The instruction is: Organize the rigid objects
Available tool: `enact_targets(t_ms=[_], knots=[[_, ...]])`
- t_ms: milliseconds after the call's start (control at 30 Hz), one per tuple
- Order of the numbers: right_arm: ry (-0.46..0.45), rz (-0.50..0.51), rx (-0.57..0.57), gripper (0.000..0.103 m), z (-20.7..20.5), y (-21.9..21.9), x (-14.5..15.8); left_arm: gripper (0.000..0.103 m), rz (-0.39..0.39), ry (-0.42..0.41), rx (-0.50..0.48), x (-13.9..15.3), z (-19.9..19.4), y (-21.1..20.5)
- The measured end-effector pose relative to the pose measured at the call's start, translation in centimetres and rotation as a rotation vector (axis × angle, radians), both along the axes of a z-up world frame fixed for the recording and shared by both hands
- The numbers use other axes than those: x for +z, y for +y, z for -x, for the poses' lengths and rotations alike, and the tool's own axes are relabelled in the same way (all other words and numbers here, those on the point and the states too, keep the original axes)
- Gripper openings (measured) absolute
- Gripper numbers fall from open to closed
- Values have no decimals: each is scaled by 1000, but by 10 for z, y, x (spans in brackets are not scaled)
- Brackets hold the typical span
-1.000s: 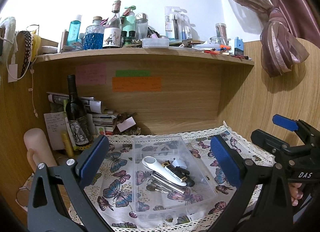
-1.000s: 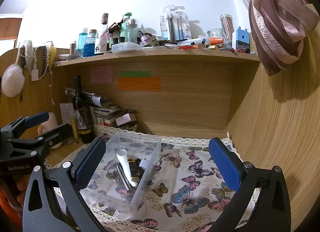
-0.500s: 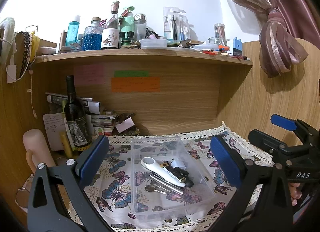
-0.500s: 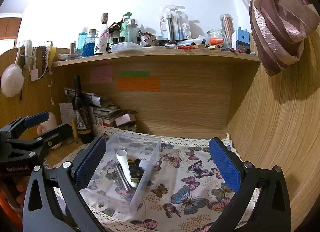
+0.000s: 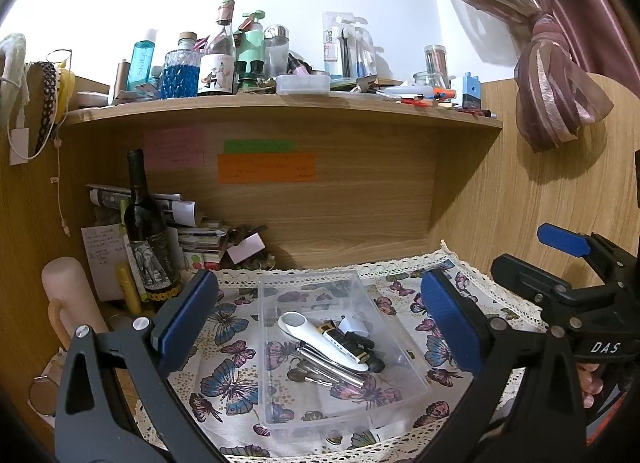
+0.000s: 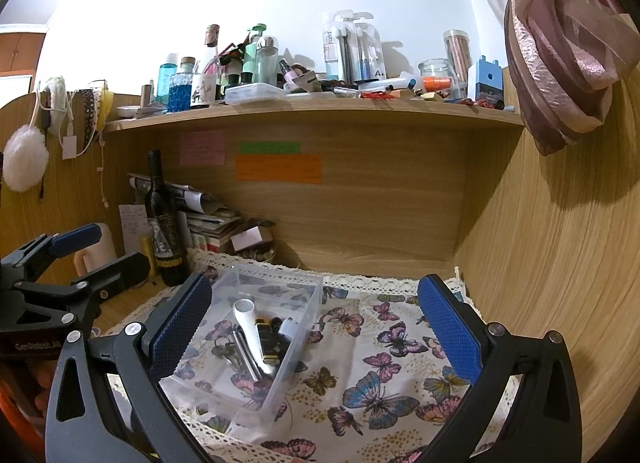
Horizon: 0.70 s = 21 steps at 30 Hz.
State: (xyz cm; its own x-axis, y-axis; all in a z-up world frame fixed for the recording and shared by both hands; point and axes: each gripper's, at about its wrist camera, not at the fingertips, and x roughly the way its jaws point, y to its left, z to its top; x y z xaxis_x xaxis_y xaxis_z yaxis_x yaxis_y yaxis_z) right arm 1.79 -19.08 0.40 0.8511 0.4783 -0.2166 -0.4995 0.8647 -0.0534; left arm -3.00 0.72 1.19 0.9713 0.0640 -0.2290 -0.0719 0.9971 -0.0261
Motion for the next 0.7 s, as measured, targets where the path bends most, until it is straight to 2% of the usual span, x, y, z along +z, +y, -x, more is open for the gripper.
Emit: enact_targets(t_ms=[700], knots=[[12,13,-3,103,-9,6,-2,103,38,30,-8,-3,-10,10]])
